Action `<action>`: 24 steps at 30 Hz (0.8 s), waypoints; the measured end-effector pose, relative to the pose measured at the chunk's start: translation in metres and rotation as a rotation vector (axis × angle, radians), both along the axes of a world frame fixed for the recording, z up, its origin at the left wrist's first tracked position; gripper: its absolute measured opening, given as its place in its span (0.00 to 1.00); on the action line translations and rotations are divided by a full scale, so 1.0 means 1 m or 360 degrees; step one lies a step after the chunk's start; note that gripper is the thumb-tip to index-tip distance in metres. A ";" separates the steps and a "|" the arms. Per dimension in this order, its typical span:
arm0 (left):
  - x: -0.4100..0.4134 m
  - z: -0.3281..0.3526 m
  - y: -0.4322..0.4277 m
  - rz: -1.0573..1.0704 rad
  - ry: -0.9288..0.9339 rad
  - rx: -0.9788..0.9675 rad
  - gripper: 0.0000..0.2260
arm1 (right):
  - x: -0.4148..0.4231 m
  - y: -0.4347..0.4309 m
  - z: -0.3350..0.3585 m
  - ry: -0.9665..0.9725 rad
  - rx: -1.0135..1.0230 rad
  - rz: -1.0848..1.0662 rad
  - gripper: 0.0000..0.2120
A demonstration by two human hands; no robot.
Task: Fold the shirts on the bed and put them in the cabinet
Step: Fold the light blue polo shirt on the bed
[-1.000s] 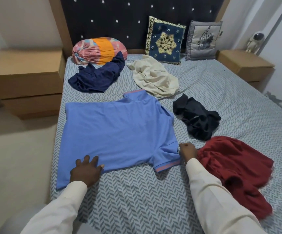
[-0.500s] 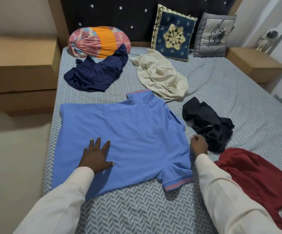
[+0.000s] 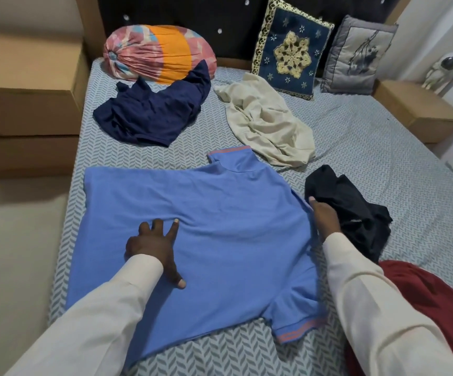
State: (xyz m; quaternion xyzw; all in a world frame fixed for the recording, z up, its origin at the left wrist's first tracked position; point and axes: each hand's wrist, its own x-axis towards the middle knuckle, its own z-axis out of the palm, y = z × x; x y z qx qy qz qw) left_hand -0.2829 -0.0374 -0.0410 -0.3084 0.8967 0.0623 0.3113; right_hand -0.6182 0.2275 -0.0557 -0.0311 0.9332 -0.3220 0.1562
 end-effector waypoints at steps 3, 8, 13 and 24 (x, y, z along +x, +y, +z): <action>0.000 -0.002 0.000 -0.0002 0.0011 -0.0006 0.70 | -0.013 -0.016 -0.006 -0.0005 0.0012 -0.0140 0.17; 0.002 -0.006 -0.004 -0.0025 0.0014 -0.0019 0.69 | 0.012 -0.049 0.007 0.0355 0.0336 -0.0404 0.18; -0.007 -0.006 -0.024 0.0032 0.0329 0.0020 0.47 | 0.050 -0.117 -0.012 0.0804 0.0219 0.0448 0.22; 0.062 -0.065 -0.145 0.0462 0.0920 -0.0313 0.42 | 0.066 -0.248 -0.008 0.0099 0.0969 0.1312 0.55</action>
